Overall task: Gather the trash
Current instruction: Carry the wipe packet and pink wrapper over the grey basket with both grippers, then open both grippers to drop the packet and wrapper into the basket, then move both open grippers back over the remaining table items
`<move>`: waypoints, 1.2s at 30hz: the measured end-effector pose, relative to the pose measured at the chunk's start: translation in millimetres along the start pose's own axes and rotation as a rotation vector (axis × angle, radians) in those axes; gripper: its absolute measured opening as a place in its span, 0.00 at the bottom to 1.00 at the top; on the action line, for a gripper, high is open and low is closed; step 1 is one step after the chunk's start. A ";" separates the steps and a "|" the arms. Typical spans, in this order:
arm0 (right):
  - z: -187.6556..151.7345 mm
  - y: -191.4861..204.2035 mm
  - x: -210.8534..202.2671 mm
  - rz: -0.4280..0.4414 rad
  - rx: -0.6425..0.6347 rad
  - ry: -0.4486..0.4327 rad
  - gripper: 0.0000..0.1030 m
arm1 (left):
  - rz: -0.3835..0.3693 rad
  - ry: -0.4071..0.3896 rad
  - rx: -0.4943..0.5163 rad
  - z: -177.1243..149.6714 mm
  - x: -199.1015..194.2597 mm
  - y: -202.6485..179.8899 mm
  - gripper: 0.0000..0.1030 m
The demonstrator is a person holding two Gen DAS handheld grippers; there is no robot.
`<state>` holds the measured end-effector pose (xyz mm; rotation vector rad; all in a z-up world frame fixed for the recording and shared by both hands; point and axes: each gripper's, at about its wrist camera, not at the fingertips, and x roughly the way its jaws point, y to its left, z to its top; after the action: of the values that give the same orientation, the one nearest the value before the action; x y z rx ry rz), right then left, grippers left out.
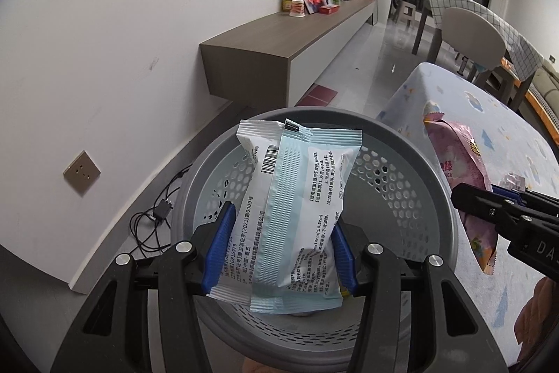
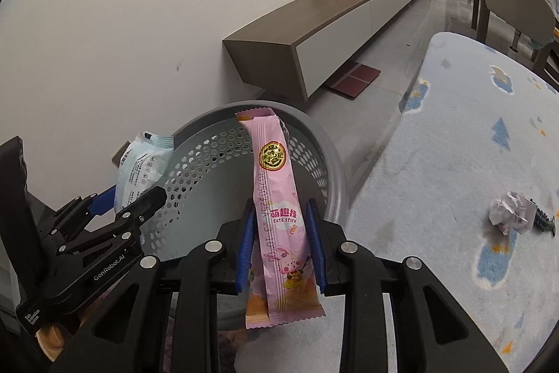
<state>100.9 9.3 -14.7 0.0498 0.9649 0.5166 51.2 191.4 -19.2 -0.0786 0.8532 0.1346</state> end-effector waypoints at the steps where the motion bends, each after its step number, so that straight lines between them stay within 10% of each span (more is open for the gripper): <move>1: 1.1 1.3 2.7 0.000 -0.007 -0.002 0.27 | 0.002 0.005 0.001 -0.2 2.1 0.5 0.50; 13: 2.5 0.0 21.7 0.038 -0.015 0.002 0.44 | 0.035 0.013 0.000 1.1 10.1 4.2 0.67; 36: -10.2 -1.9 14.5 -0.012 -0.019 -0.017 0.44 | 0.071 -0.003 -0.006 0.7 7.3 4.7 0.76</move>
<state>100.2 12.1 -32.2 0.0309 0.9432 0.5132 55.7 196.7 -24.4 -0.0534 0.8533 0.2040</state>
